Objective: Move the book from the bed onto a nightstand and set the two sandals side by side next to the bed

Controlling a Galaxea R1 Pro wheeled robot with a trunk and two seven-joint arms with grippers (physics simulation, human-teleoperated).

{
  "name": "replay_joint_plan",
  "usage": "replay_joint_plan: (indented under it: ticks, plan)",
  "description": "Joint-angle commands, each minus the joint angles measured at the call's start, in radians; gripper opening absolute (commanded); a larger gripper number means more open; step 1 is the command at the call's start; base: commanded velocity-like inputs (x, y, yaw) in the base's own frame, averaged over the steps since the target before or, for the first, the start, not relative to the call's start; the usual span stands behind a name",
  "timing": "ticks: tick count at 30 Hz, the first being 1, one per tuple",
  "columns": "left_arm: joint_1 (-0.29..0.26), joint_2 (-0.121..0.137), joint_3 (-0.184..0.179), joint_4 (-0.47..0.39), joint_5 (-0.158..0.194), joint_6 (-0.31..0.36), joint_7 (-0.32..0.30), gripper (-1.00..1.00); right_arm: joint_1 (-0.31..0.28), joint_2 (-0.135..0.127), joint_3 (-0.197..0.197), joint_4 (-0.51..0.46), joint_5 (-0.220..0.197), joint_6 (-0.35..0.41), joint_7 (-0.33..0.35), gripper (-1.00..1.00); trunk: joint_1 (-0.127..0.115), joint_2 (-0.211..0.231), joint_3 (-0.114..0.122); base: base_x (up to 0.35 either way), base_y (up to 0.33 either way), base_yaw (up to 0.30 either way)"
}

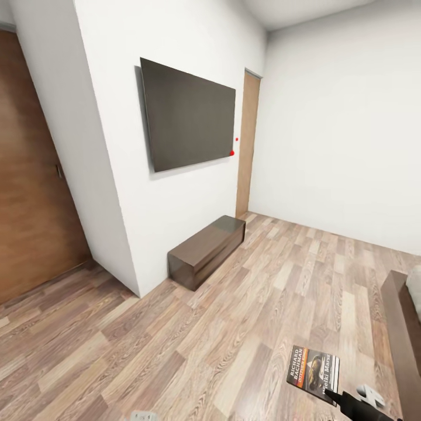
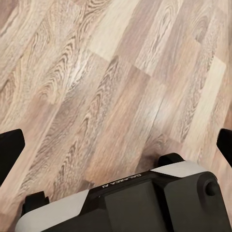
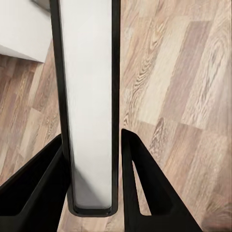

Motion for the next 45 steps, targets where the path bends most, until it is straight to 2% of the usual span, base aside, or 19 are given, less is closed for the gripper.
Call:
replay_joint_plan:
  ticks: [1, 45]
  plan:
    - [-0.001, 0.0, -0.009, 0.001, 0.007, -0.004, -0.003, 1.0, -0.001, 0.0, -0.006, 0.0, -0.009, 0.011, 0.003, -1.0, 0.001, -0.002, -0.002, 0.0, 0.0, -0.238]
    - [-0.001, 0.0, -0.009, 0.001, 0.007, -0.004, -0.003, 1.0, -0.002, 0.0, -0.006, 0.0, -0.009, 0.011, 0.002, -1.0, 0.001, -0.002, -0.002, 0.0, 0.0, -0.238]
